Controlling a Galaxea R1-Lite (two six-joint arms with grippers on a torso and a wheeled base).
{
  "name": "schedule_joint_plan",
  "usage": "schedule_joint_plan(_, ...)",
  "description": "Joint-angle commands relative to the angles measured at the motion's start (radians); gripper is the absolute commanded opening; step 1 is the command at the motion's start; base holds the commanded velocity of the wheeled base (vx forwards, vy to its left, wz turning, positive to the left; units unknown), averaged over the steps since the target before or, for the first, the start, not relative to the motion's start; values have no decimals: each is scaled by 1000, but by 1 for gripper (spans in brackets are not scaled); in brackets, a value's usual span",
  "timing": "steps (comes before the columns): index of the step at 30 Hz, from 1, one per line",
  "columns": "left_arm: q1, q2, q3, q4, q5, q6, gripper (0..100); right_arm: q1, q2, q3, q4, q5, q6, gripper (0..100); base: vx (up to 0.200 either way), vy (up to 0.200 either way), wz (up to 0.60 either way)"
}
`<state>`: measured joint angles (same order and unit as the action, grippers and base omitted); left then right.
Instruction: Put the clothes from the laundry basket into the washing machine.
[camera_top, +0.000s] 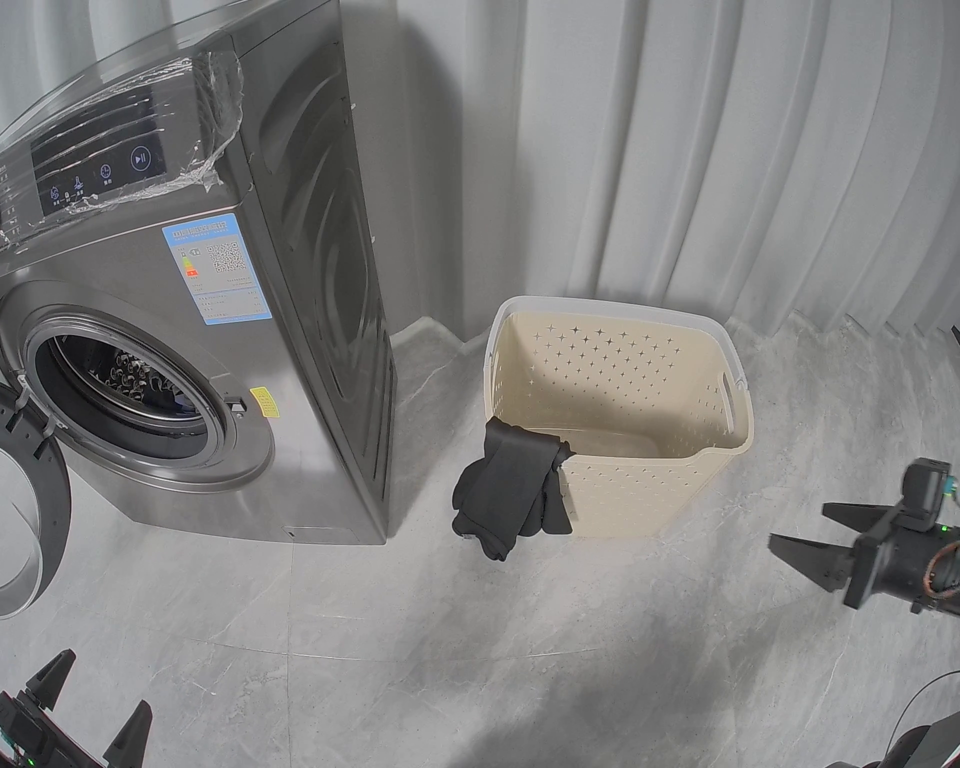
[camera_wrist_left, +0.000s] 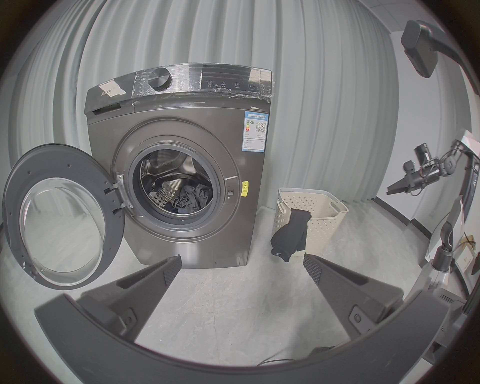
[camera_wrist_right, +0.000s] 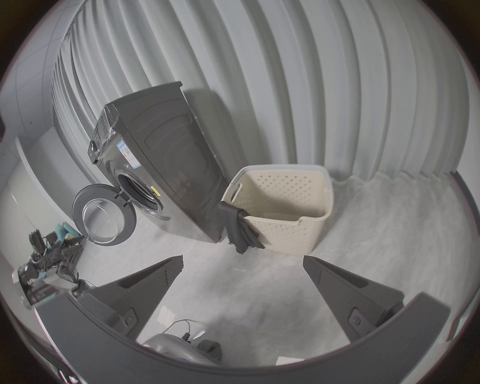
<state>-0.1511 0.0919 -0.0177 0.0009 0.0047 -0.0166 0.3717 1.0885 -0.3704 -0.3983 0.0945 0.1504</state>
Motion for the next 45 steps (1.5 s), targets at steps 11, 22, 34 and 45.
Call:
schedule_joint_plan(11, -1, 3, 18, -1, 1, -14, 100, 227, 752, -180, -435, -81, 127, 100, 0, 200, 0)
schedule_joint_plan(22, -1, 3, 18, -1, 1, -11, 100, 210, 847, -217, -521, -102, 109, 100, 0, 36, 0)
schedule_joint_plan(34, -1, 3, 18, -1, -3, -9, 100, 197, 850, -222, -527, -108, 95, 100, 0, -50, 0)
schedule_joint_plan(45, -1, 3, 18, -1, -5, -5, 100, 164, 912, -277, -530, -108, 69, 100, 0, -55, 0)
